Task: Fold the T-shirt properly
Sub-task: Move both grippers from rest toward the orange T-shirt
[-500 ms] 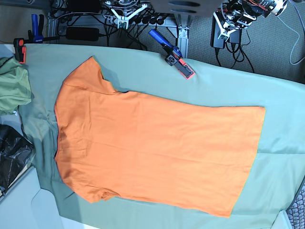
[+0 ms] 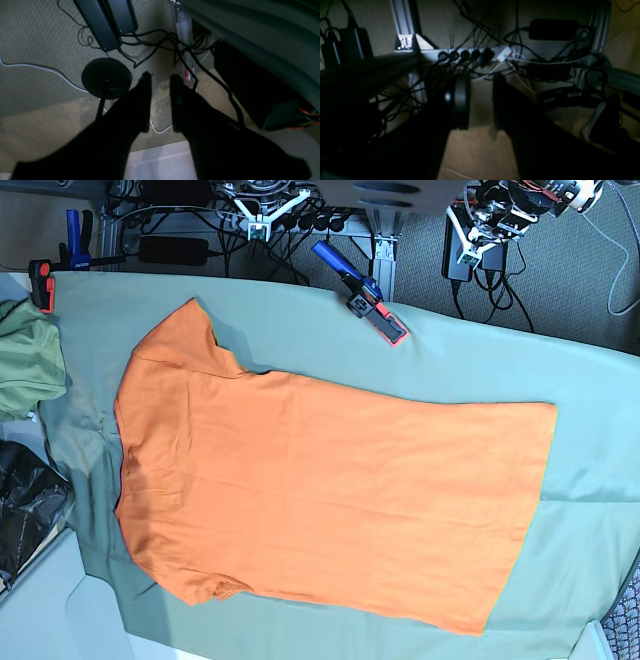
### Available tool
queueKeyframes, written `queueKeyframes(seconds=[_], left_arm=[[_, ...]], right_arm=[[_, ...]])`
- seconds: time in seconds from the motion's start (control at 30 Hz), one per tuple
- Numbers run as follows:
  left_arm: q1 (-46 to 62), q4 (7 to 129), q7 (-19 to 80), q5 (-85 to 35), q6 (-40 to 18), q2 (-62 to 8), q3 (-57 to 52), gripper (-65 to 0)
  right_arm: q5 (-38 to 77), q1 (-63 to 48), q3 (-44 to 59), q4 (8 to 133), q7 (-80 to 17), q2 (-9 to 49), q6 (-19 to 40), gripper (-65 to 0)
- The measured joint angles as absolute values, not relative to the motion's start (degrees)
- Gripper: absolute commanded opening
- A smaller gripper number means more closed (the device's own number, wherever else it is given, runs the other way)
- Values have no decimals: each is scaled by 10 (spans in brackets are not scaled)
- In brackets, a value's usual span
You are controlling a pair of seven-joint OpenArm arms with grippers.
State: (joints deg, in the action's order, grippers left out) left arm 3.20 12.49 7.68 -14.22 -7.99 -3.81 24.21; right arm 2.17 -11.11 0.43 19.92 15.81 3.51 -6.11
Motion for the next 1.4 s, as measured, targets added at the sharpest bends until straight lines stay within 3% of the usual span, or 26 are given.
queueKeyframes(seconds=[0.3, 0.57, 0.97, 1.03, 1.23, 1.4], left_arm=[[35, 125, 86, -102, -86, -38, 242, -484], [81, 147, 105, -74, -158, -52, 243, -484], [223, 479, 182, -129, -202, -135, 192, -484], [263, 548, 184, -132, -204, -139, 147, -484], [356, 748, 225, -159, -204, -142, 32, -484], [412, 879, 256, -168, -204, -154, -15, -484]], right_arm=[[-13, -111, 4, 200, 158, 35, -61, -503], [-73, -194, -5, 280, 96, 48, -63, -503], [-72, -381, -54, 544, 9, 135, -77, -503], [-71, -409, -54, 595, 13, 152, -117, -503], [-89, -476, -54, 698, 0, 196, -329, -503], [-220, -502, -54, 766, -103, 216, -378, -503]])
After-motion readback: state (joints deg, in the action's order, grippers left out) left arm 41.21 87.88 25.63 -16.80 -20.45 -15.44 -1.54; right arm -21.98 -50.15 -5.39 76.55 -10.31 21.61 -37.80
